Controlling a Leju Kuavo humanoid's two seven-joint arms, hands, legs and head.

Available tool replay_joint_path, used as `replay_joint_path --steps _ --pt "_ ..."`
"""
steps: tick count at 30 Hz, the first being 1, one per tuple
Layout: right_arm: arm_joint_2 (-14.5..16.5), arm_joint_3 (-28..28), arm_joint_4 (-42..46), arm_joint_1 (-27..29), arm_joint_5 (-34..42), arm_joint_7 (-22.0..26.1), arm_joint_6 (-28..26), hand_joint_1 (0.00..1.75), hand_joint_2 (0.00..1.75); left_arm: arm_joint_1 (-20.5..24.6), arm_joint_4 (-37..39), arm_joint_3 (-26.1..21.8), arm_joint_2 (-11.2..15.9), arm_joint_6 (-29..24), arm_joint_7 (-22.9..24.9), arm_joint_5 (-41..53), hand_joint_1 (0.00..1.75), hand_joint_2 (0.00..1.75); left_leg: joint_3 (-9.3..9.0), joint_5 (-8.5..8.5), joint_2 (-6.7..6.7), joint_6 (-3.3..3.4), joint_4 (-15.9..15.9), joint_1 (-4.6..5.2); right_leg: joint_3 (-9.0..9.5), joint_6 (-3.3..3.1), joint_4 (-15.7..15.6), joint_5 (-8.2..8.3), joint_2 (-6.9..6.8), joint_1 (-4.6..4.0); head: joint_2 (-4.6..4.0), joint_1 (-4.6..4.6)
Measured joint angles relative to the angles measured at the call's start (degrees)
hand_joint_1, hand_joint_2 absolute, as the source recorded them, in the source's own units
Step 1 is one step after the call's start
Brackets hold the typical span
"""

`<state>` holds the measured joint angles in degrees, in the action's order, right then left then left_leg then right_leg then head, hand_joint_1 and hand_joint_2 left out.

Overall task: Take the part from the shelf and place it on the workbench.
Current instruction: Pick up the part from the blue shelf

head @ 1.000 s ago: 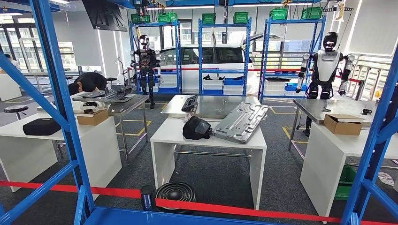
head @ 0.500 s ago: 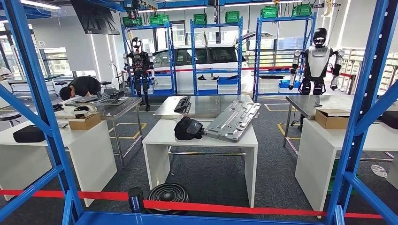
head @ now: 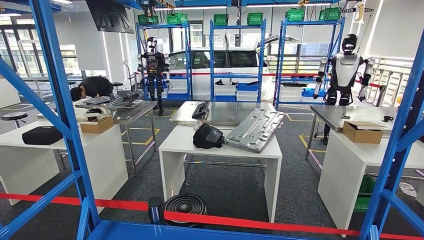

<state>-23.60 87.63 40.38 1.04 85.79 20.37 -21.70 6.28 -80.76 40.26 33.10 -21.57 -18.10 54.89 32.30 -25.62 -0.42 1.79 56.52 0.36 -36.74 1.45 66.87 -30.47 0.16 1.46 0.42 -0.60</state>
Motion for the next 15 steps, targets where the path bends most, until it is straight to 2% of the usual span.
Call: replay_joint_path --steps 1,2,3,5,7,9,11,12,13,14,15 --pt "-0.1 0.0 0.3 0.0 0.0 0.0 -0.1 0.0 0.0 -0.5 -0.3 -0.3 0.0 -0.2 0.3 1.1 0.0 1.75 0.13 -0.2 0.07 -0.27 0.4 0.13 2.0 0.16 -3.8 1.24 -0.02 0.05 0.0 0.06" --pt "-0.3 0.0 0.6 0.0 0.0 0.0 -0.2 0.0 0.0 -0.9 -0.6 -0.6 0.0 -0.4 0.6 2.3 0.0 1.75 0.27 -0.4 0.12 -0.56 0.7 0.24 3.45 0.03 -6.6 2.1 -0.04 0.09 0.0 0.05" --pt "-0.4 -0.1 1.0 0.0 0.0 -0.1 -0.4 0.0 0.0 -1.3 -0.8 -0.7 0.0 -0.5 0.9 3.3 0.0 1.75 0.41 -0.55 0.16 -0.83 1.0 0.34 4.15 -0.33 -8.0 2.47 -0.03 0.03 0.0 0.03" --pt "-0.5 -0.1 1.6 0.1 0.0 -0.1 -0.7 0.0 0.0 -1.9 -1.3 -1.0 -0.1 -0.8 1.4 4.6 0.0 1.75 0.53 -0.6 0.18 -1.23 1.2 0.25 4.14 -1.19 -8.2 2.67 0.01 -0.04 0.0 -0.07" --pt "-0.7 -0.1 2.2 0.2 0.0 -0.1 -0.8 0.0 0.0 -2.4 -1.6 -1.2 -0.3 -1.0 1.7 5.1 0.0 1.75 1.11 -1.45 0.23 -1.8 2.3 -0.01 4.21 -1.68 -8.3 2.86 0.01 0.15 0.0 -0.14" --pt "-0.8 -0.2 2.6 0.2 0.0 -0.1 -0.9 0.0 0.0 -2.6 -1.8 -1.3 -0.4 -1.0 1.7 5.2 0.0 1.75 3.4 -4.43 0.3 -2.51 7.2 -0.35 4.23 -1.97 -8.4 2.96 0.01 0.31 0.0 -0.27" --pt "-0.9 -0.2 3.0 0.2 0.0 -0.1 -1.3 0.0 0.0 -3.0 -1.8 -1.5 -0.6 -0.8 1.7 5.0 0.0 1.75 6.75 -7.67 0.32 -3.01 14.6 -0.74 4.15 -2.08 -8.4 2.96 0.02 0.26 0.0 -0.37" --pt "-1.0 -0.2 3.2 0.2 0.0 -0.1 -1.6 0.0 0.0 -3.3 -1.8 -1.6 -0.8 -0.6 1.7 4.5 0.0 1.31 7.77 -8.18 0.31 -3.12 16.8 -0.89 4.14 -2.07 -8.3 2.96 0.03 0.23 0.0 -0.38" --pt "-1.1 -0.2 3.5 0.3 0.0 -0.1 -2.0 0.0 0.0 -3.6 -1.8 -1.9 -1.1 -0.1 1.6 3.6 0.0 0.87 7.85 -7.67 0.31 -3.12 17.0 -1.0 4.16 -2.07 -8.3 2.96 0.05 0.22 0.0 -0.4" --pt "-1.2 -0.2 3.9 0.3 0.0 -0.1 -2.3 0.0 0.0 -4.0 -1.8 -2.3 -1.4 0.6 1.4 2.1 0.0 0.44 6.88 -6.24 0.31 -3.05 15.1 -1.04 4.22 -2.06 -8.3 2.95 0.09 0.21 0.0 -0.41" --pt "-1.2 -0.3 4.2 0.3 0.0 -0.1 -2.5 0.0 0.0 -4.2 -1.9 -2.8 -1.7 1.3 1.1 0.1 0.0 0.0 5.12 -4.34 0.33 -2.87 11.6 -1.05 4.28 -2.05 -8.4 2.95 0.12 0.2 0.0 -0.44"
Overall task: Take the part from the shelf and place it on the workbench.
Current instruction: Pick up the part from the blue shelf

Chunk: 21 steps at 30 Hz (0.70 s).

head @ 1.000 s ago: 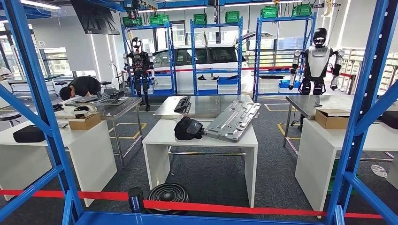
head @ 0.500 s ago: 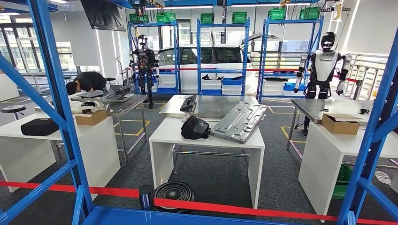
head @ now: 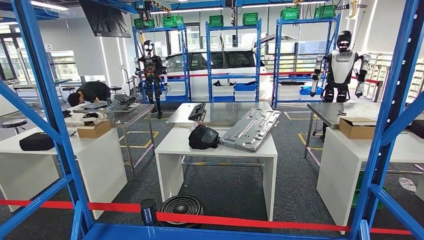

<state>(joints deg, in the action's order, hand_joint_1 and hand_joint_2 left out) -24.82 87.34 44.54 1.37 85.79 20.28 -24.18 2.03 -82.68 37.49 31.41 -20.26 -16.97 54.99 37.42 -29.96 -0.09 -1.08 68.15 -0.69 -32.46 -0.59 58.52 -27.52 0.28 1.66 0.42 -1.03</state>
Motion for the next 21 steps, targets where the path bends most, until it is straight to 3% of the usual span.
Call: replay_joint_path --steps 1,3,7,9,12,13,14,16,18,21 --pt "-0.1 -0.1 0.3 0.0 0.0 0.0 -0.1 0.0 0.0 -0.2 -0.1 -0.6 -0.3 0.8 -0.6 -2.7 0.0 0.0 -1.97 1.56 0.04 0.26 -3.9 0.07 0.04 0.04 0.0 0.0 0.02 -0.07 0.0 -0.01" --pt "-0.2 -0.2 0.7 0.0 0.0 -0.2 -0.2 0.0 0.0 -0.7 -0.4 -1.9 -1.4 2.9 -2.7 -10.6 0.0 0.0 -4.55 2.83 0.08 0.82 -9.1 0.4 -0.11 0.28 0.0 0.04 0.02 -0.27 0.0 0.01" --pt "-0.2 -0.3 0.9 0.0 0.0 -0.6 0.6 0.0 0.0 -2.5 -1.5 -4.1 -4.4 6.5 -7.0 -25.7 0.0 0.0 -5.5 3.19 0.04 2.01 -11.2 0.68 -0.53 1.41 0.3 -0.1 -0.13 -0.16 0.0 0.05" --pt "-0.1 -0.3 0.6 -0.1 0.0 -0.7 1.5 0.0 0.0 -2.9 -2.0 -4.3 -5.8 7.3 -7.8 -28.4 0.0 0.0 -5.98 3.79 -0.05 2.66 -12.0 0.52 -2.33 1.2 4.2 -2.17 -0.21 -0.24 0.0 0.2" --pt "0.3 -0.3 -0.7 -0.2 0.0 -1.0 3.0 0.0 0.0 -3.2 -2.2 -4.0 -7.5 8.2 -7.8 -30.2 0.0 0.0 -5.81 3.89 -0.08 2.9 -12.1 0.86 -7.12 0.87 14.5 -6.34 -0.21 -0.29 0.0 0.4" --pt "0.5 -0.3 -1.2 -0.2 0.0 -1.0 3.5 0.0 0.0 -3.3 -2.1 -3.8 -7.9 8.2 -7.8 -30.5 0.0 0.44 -5.79 3.9 -0.06 2.9 -12.0 0.93 -7.56 1.15 15.6 -6.51 -0.21 -0.28 0.0 0.45" --pt "0.7 -0.3 -1.7 -0.2 0.0 -1.1 3.8 0.0 0.0 -3.3 -2.1 -3.7 -8.2 8.1 -7.7 -30.7 0.0 0.87 -5.8 3.89 -0.03 2.89 -12.0 0.95 -6.84 1.59 14.3 -5.75 -0.22 -0.25 0.0 0.49" --pt "1.0 -0.2 -2.5 -0.3 0.0 -1.3 4.2 0.0 0.0 -3.1 -1.8 -3.4 -8.8 7.7 -7.7 -31.2 0.0 1.75 -5.8 3.75 0.04 2.68 -11.6 0.95 -2.89 2.47 6.6 -2.8 -0.27 -0.16 0.0 0.56" --pt "1.3 -0.2 -3.1 -0.5 0.0 -1.5 4.3 0.0 0.0 -2.8 -1.5 -3.3 -9.2 7.2 -8.0 -31.8 0.0 1.75 -5.6 3.4 0.11 2.2 -11.0 1.15 0.05 2.27 0.6 -0.87 -0.23 -0.21 0.0 0.57" --pt "1.7 -0.3 -3.6 -0.5 0.0 -1.6 4.4 0.0 0.0 -2.0 -0.9 -3.0 -9.7 6.0 -8.8 -33.2 0.0 1.75 -5.42 3.21 0.16 1.72 -10.7 1.18 0.5 0.94 -0.3 -0.49 -0.17 -0.4 0.0 0.43"
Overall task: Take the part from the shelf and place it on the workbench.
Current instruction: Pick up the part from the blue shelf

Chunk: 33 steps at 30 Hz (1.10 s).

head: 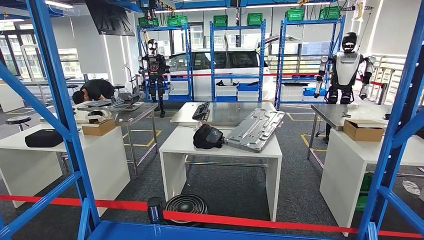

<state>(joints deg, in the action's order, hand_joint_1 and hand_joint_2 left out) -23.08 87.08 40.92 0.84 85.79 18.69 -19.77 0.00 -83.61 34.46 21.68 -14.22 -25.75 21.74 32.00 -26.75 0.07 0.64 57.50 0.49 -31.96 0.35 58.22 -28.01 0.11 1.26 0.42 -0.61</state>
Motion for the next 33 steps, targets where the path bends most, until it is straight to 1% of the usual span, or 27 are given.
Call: replay_joint_path --steps 1,2,3,5,6,7,8,9,10,11,12,13,15,17,18,19,21,22,23,24,25,26,27,28,30,32,33 --pt "0.2 0.0 -0.1 0.0 0.0 0.0 0.0 0.0 0.0 0.3 0.2 0.1 -0.2 -0.5 -0.3 -0.5 0.0 1.75 0.17 -0.27 0.0 -0.19 0.3 -0.1 0.08 -0.29 0.0 0.07 0.0 0.07 0.0 -0.04" --pt "0.3 0.0 -0.3 0.0 0.0 0.0 0.0 0.0 0.0 0.6 0.4 0.2 -0.4 -1.0 -0.5 -0.9 0.0 1.75 0.67 -1.04 0.0 -0.45 1.4 -0.22 0.17 -0.55 -0.1 0.16 0.01 0.2 0.0 -0.12" --pt "0.5 0.0 -0.4 0.0 0.0 0.0 0.0 0.0 0.0 1.0 0.7 0.3 -0.5 -1.6 -0.7 -1.1 0.0 1.75 1.72 -2.41 0.0 -0.78 3.7 -0.37 0.24 -0.73 -0.1 0.23 0.01 0.34 0.0 -0.18" --pt "0.7 -0.1 -0.7 0.0 0.0 0.0 0.0 0.0 0.0 1.7 1.3 0.5 -0.9 -2.8 -1.0 -0.8 0.0 1.75 5.2 -6.04 -0.03 -1.36 11.2 -0.64 0.18 -0.89 -0.1 0.27 0.01 0.23 0.0 -0.35" --pt "0.8 -0.1 -0.8 0.0 0.0 0.0 -0.1 0.0 0.0 2.0 1.7 0.7 -1.1 -3.6 -1.0 -0.2 0.0 1.75 6.89 -7.26 -0.03 -1.49 14.7 -0.75 0.15 -0.9 -0.1 0.27 0.01 0.16 0.0 -0.37" --pt "0.9 -0.1 -0.9 0.0 0.0 0.0 -0.1 0.0 0.0 2.3 2.1 0.9 -1.3 -4.4 -1.0 0.6 0.0 1.75 7.84 -7.47 -0.03 -1.48 16.6 -0.8 0.17 -0.89 -0.1 0.26 0.03 0.08 0.0 -0.37" --pt "1.0 -0.1 -1.0 0.0 0.0 0.0 -0.3 0.0 0.0 2.6 2.6 1.2 -1.4 -5.3 -1.0 1.6 0.0 1.75 7.74 -6.58 -0.02 -1.33 16.2 -0.79 0.22 -0.89 -0.1 0.26 0.07 -0.01 0.0 -0.38" --pt "1.0 -0.1 -1.1 0.0 0.0 0.0 -0.4 0.0 0.0 3.0 2.9 1.4 -1.6 -6.2 -0.9 2.7 0.0 1.75 6.54 -4.77 -0.01 -1.01 13.5 -0.72 0.3 -0.89 -0.1 0.26 0.13 -0.12 0.0 -0.39" --pt "1.1 -0.1 -1.1 0.0 0.0 0.0 -0.5 0.0 0.0 3.4 3.2 1.7 -1.7 -7.0 -0.8 3.8 0.0 1.75 4.62 -2.62 0.02 -0.48 9.4 -0.55 0.36 -0.89 -0.1 0.26 0.19 -0.18 0.0 -0.39" --pt "1.3 -0.2 -1.1 -0.1 0.0 0.0 -0.6 0.0 0.0 3.9 3.5 1.9 -1.8 -7.8 -0.7 4.6 0.0 1.75 2.73 -1.13 0.0 0.09 5.4 -0.34 0.35 -0.87 -0.1 0.26 0.23 -0.31 -0.01 -0.36" --pt "1.4 -0.3 -1.1 -0.1 0.0 0.0 -0.7 0.0 0.0 4.3 3.6 2.0 -1.9 -8.3 -0.6 5.2 0.0 1.75 1.32 -0.2 -0.04 0.59 2.4 -0.07 0.27 -0.82 -0.2 0.28 0.25 -0.35 0.0 -0.37" --pt "1.6 -0.3 -1.2 -0.1 0.0 0.0 -0.7 0.0 0.0 4.7 3.8 2.2 -1.9 -8.6 -0.5 5.6 0.0 1.75 0.6 0.03 -0.07 0.95 0.7 0.19 0.16 -0.72 -0.2 0.33 0.25 -0.32 0.0 -0.35" --pt "1.7 -0.4 -1.2 -0.1 0.0 0.0 -0.9 0.0 0.0 5.1 4.1 2.5 -2.0 -8.8 -0.4 5.8 0.0 1.75 0.35 -0.01 -0.13 1.21 0.0 0.49 0.1 -0.36 -0.4 0.5 0.21 -0.29 0.0 -0.42" --pt "1.9 -0.5 -1.2 -0.1 0.0 0.0 -0.9 0.0 0.0 5.3 4.3 2.7 -2.2 -8.8 -0.3 5.9 0.0 1.75 -0.43 0.7 -0.26 1.47 -1.3 0.25 -0.18 -0.09 0.2 0.07 0.12 -0.34 -0.01 -0.38" --pt "1.9 -0.5 -1.3 -0.1 0.0 0.0 -0.9 0.0 0.0 5.5 4.4 2.9 -2.3 -8.9 -0.3 5.9 0.0 1.75 -0.81 1.1 -0.32 1.64 -2.0 0.1 -0.98 -0.11 1.9 -0.83 0.09 -0.39 0.0 -0.31" --pt "1.9 -0.5 -1.3 -0.2 0.0 0.0 -0.9 0.0 0.0 5.7 4.5 3.0 -2.4 -8.9 -0.3 5.9 0.0 1.75 -1.02 1.37 -0.37 1.73 -2.5 -0.01 -2.4 -0.24 4.7 -2.19 0.05 -0.35 0.0 -0.21" --pt "1.8 -0.5 -1.4 -0.1 0.0 0.0 -1.0 0.0 0.0 5.8 4.9 3.2 -2.7 -8.9 -0.3 5.9 0.0 1.75 -0.87 1.46 -0.36 1.86 -2.6 0.07 -6.01 -0.26 12.1 -5.06 0.05 -0.28 0.0 -0.09" --pt "1.8 -0.5 -1.5 -0.1 0.0 0.0 -1.0 0.0 0.0 5.8 5.1 3.3 -2.8 -8.9 -0.3 5.9 0.0 1.75 -0.81 1.46 -0.35 1.85 -2.5 0.1 -7.08 0.02 14.3 -5.61 0.05 -0.21 0.0 -0.06" --pt "1.8 -0.5 -1.5 0.0 0.0 0.0 -1.0 0.0 0.0 5.8 5.2 3.4 -2.9 -8.9 -0.3 5.9 0.0 1.75 -0.77 1.44 -0.33 1.82 -2.4 0.08 -7.13 0.51 14.4 -5.28 0.04 -0.11 0.0 -0.03" --pt "1.8 -0.5 -1.6 0.0 0.0 0.0 -1.0 0.0 0.0 5.8 5.3 3.5 -3.0 -8.9 -0.3 5.9 0.0 1.75 -0.76 1.37 -0.29 1.72 -2.2 0.02 -5.97 1.15 12.1 -4.07 0.01 0.04 0.0 -0.01" --pt "1.7 -0.5 -1.6 0.0 0.0 0.0 -1.0 0.0 0.0 5.8 5.4 3.6 -3.0 -8.9 -0.3 5.9 0.0 1.75 -0.69 1.22 -0.24 1.5 -1.9 -0.03 -3.93 1.8 8.1 -2.4 -0.05 0.24 0.0 0.02" --pt "1.8 -0.5 -1.6 0.0 0.0 0.0 -1.0 0.0 0.0 5.8 5.5 3.7 -3.0 -8.9 -0.3 5.9 0.0 1.75 -0.52 0.98 -0.19 1.17 -1.5 0.02 -2.1 2.07 4.4 -1.13 -0.05 0.33 0.0 0.07" --pt "1.7 -0.5 -1.6 0.0 0.0 0.0 -1.0 0.0 0.0 5.8 5.5 3.7 -3.0 -8.9 -0.2 5.9 0.0 1.75 -0.27 0.7 -0.15 0.83 -0.9 0.11 -0.72 1.91 1.6 -0.22 -0.01 0.41 0.0 0.09" --pt "1.8 -0.5 -1.6 -0.1 0.0 0.0 -1.0 0.0 0.0 5.9 5.5 3.8 -3.0 -8.9 -0.2 5.9 0.0 1.75 -0.01 0.51 -0.12 0.51 -0.4 0.23 -0.1 1.48 0.3 0.12 0.03 0.39 0.0 0.05" --pt "1.8 -0.5 -1.7 0.0 0.0 0.0 -1.0 0.0 0.0 6.0 5.5 4.0 -3.1 -9.2 -0.1 6.6 0.0 1.75 0.31 0.43 -0.08 0.11 0.0 0.25 -0.16 0.36 0.1 0.21 0.14 0.25 0.0 -0.06" --pt "1.9 -0.5 -1.7 0.0 0.0 0.0 -1.0 0.0 0.0 6.2 5.6 4.2 -3.0 -10.4 0.3 9.3 0.0 1.75 0.84 -0.17 -0.05 -0.4 0.8 0.01 -0.17 -0.22 0.1 0.37 0.13 0.35 0.0 -0.14" --pt "1.9 -0.5 -1.7 -0.1 0.0 0.0 -1.0 0.0 0.0 6.5 5.9 4.4 -2.9 -11.4 0.7 11.4 0.0 1.75 1.59 -1.23 -0.04 -0.72 2.4 -0.14 -0.16 -0.48 0.1 0.46 0.13 0.47 0.0 -0.19"
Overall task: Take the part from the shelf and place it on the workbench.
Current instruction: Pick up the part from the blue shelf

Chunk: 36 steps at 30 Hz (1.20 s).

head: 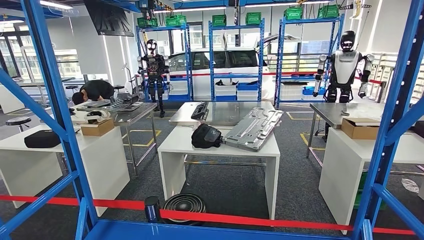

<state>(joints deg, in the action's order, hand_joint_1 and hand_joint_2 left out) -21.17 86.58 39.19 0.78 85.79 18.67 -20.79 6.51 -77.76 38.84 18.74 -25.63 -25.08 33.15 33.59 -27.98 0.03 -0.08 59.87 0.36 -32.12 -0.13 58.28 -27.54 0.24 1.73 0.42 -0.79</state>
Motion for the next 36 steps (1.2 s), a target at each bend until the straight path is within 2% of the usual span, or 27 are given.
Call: replay_joint_path --steps 1,3,4,5,6,8,9,10,11,14,16,18,19,20,23,24,26,28,29,30,32,33,35,36 --pt "0.0 0.0 0.0 0.0 0.0 0.0 0.0 0.0 0.0 0.4 0.3 0.2 0.1 -1.0 0.5 2.3 0.0 1.75 1.3 -1.6 0.0 -0.36 2.8 -0.16 -0.02 -0.17 0.0 0.05 0.0 0.04 0.0 -0.07" --pt "0.0 0.0 -0.1 0.0 0.0 0.0 -0.1 0.0 0.0 1.2 1.3 0.8 0.2 -2.5 1.4 6.1 0.0 1.75 4.81 -5.02 0.0 -0.85 10.4 -0.47 -0.14 -0.35 0.0 0.11 -0.01 -0.03 0.0 -0.15" --pt "0.0 0.0 -0.1 0.1 0.0 0.0 -0.3 0.0 0.0 1.5 1.8 1.2 0.2 -3.0 1.8 7.6 0.0 1.75 6.17 -5.84 0.0 -0.94 13.3 -0.59 -0.18 -0.35 0.0 0.11 -0.01 -0.09 0.0 -0.16" --pt "0.0 -0.1 0.0 0.1 0.0 0.0 -0.7 0.0 0.0 1.7 2.2 1.6 0.2 -3.4 2.3 8.9 0.0 1.75 6.62 -5.6 0.0 -0.92 14.2 -0.65 -0.18 -0.35 0.0 0.11 0.0 -0.14 0.0 -0.17" --pt "0.0 -0.1 0.2 0.2 0.0 0.0 -1.2 0.0 0.0 2.0 2.6 2.0 0.3 -3.7 2.8 10.0 0.0 1.75 5.96 -4.35 0.0 -0.77 12.8 -0.66 -0.13 -0.35 0.0 0.11 0.03 -0.21 0.0 -0.19" --pt "-0.1 -0.5 0.9 0.4 0.0 0.0 -2.3 0.0 0.0 2.8 3.3 2.5 0.4 -4.2 4.0 11.8 0.0 1.75 2.16 -0.66 0.04 0.0 5.2 -0.45 0.03 -0.33 0.0 0.11 0.11 -0.32 0.0 -0.19" --pt "-0.3 -0.7 1.5 0.4 0.0 0.0 -3.0 0.0 0.0 3.3 3.6 2.7 0.4 -4.4 4.9 13.0 0.0 1.75 0.34 0.53 0.01 0.47 1.6 -0.26 0.02 -0.28 0.0 0.13 0.15 -0.48 0.0 -0.16" --pt "-0.4 -0.8 2.1 0.5 0.0 0.0 -3.5 0.0 0.0 3.8 4.0 3.0 0.5 -4.7 5.9 14.4 0.0 1.75 -0.85 1.09 -0.01 0.86 -0.9 -0.04 -0.07 -0.17 -0.1 0.19 0.15 -0.53 0.01 -0.16" --pt "-0.6 -0.9 2.7 0.5 0.0 0.0 -4.0 0.0 0.0 4.3 4.4 3.2 0.6 -5.0 7.1 16.1 0.0 1.75 -1.3 1.06 -0.03 1.12 -2.0 0.18 -0.19 -0.02 -0.1 0.27 0.13 -0.5 0.01 -0.16" --pt "-1.0 -1.0 3.8 0.5 0.0 0.0 -4.4 0.0 0.0 5.6 5.8 3.7 0.8 -6.2 10.2 21.6 0.0 1.75 -1.77 1.65 -0.09 1.67 -3.2 0.21 -0.48 0.61 0.0 0.3 -0.04 -0.43 0.0 -0.19" --pt "-1.2 -1.0 4.0 0.5 0.0 0.0 -4.2 0.0 0.0 6.4 6.6 4.1 0.8 -6.8 11.8 25.0 0.0 1.75 -2.34 2.39 -0.22 2.16 -4.3 -0.01 -2.16 0.49 3.5 -1.53 -0.12 -0.47 -0.01 -0.05" --pt "-1.3 -1.0 4.0 0.5 0.0 -0.1 -3.8 0.0 0.0 6.8 7.5 4.4 0.7 -7.0 13.1 27.1 0.0 1.75 -2.23 2.54 -0.34 2.35 -4.4 0.12 -5.69 0.18 10.7 -4.59 -0.13 -0.46 -0.01 0.08" --pt "-1.4 -1.0 4.0 0.5 0.0 -0.1 -3.8 0.0 0.0 6.7 8.0 4.5 0.7 -7.0 13.6 27.6 0.0 1.75 -2.13 2.54 -0.36 2.35 -4.4 0.17 -7.19 0.26 13.8 -5.54 -0.13 -0.43 0.0 0.13" --pt "-1.5 -1.0 4.1 0.6 0.0 -0.1 -3.8 0.0 0.0 6.7 8.4 4.6 0.7 -7.0 13.9 27.8 0.0 1.75 -2.06 2.53 -0.34 2.34 -4.3 0.19 -7.84 0.57 15.1 -5.68 -0.13 -0.38 0.0 0.15" --pt "-1.7 -1.0 4.2 0.8 0.0 -0.1 -4.0 0.0 0.0 6.7 9.5 4.3 0.6 -6.9 14.2 27.6 0.0 1.75 -2.02 2.42 -0.25 2.18 -4.0 0.09 -5.75 1.79 10.8 -3.25 -0.16 -0.19 0.0 0.23" --pt "-1.7 -1.0 4.2 0.8 0.0 -0.1 -4.1 0.0 0.0 6.7 9.6 4.3 0.5 -6.9 14.2 27.5 0.0 1.75 -2.01 2.39 -0.24 2.14 -3.9 0.07 -5.24 1.94 9.7 -2.8 -0.17 -0.16 0.0 0.25" --pt "-1.7 -1.0 4.2 0.8 0.0 -0.1 -4.1 0.0 0.0 6.7 9.6 4.3 0.5 -6.9 14.2 27.5 0.0 1.75 -2.01 2.38 -0.24 2.13 -3.9 0.07 -5.16 1.96 9.5 -2.73 -0.17 -0.16 0.0 0.25" --pt "-1.8 -1.0 4.2 0.7 0.0 -0.1 -4.0 0.0 0.0 6.8 10.0 4.0 0.5 -7.1 14.1 27.2 0.0 1.75 -1.91 2.16 -0.25 1.82 -3.5 0.04 -3.19 2.24 5.4 -1.43 -0.24 -0.05 0.0 0.29" --pt "-1.8 -0.9 4.1 0.6 0.0 -0.2 -3.7 0.0 0.0 7.0 10.5 3.7 0.4 -7.3 13.9 27.0 0.0 1.75 -1.72 1.93 -0.24 1.53 -3.1 0.11 -2.06 2.02 3.1 -0.69 -0.21 -0.04 0.0 0.29" --pt "-1.6 -0.9 3.7 0.3 0.0 -0.3 -2.7 0.0 0.0 7.5 11.5 3.1 0.3 -7.6 13.6 27.0 0.0 1.75 -1.48 1.73 -0.23 1.09 -2.6 0.09 -1.02 1.49 0.9 0.08 -0.17 -0.01 0.0 0.28" --pt "-1.0 -0.7 2.3 -0.1 0.0 -0.5 -0.5 0.0 0.0 8.7 13.5 1.9 0.2 -8.0 12.8 27.2 0.0 1.75 -0.47 0.64 -0.2 0.17 -1.0 0.01 -0.74 0.05 0.2 0.48 -0.01 -0.07 -0.01 0.12" --pt "-0.6 -0.6 1.4 -0.3 0.0 -0.5 0.5 0.0 0.0 9.3 14.3 1.5 0.1 -8.1 12.5 27.4 0.0 1.75 0.56 -0.58 -0.19 -0.3 1.1 -0.2 -0.78 -0.38 0.2 0.6 0.01 -0.06 -0.01 0.01" --pt "-0.2 -0.4 0.2 -0.5 0.0 -0.6 1.4 0.0 0.0 10.1 15.4 1.3 0.1 -8.1 12.3 27.4 0.0 1.75 3.97 -4.1 -0.18 -0.95 8.3 -0.52 -0.87 -0.64 0.2 0.66 0.01 -0.16 -0.01 -0.15" --pt "0.1 -0.2 -0.3 -0.5 0.0 -0.6 1.8 0.0 0.0 10.3 16.0 1.2 0.1 -8.1 12.2 27.2 0.0 1.31 5.68 -5.34 -0.19 -1.12 11.9 -0.65 -0.93 -0.67 0.2 0.67 0.02 -0.23 -0.01 -0.17"
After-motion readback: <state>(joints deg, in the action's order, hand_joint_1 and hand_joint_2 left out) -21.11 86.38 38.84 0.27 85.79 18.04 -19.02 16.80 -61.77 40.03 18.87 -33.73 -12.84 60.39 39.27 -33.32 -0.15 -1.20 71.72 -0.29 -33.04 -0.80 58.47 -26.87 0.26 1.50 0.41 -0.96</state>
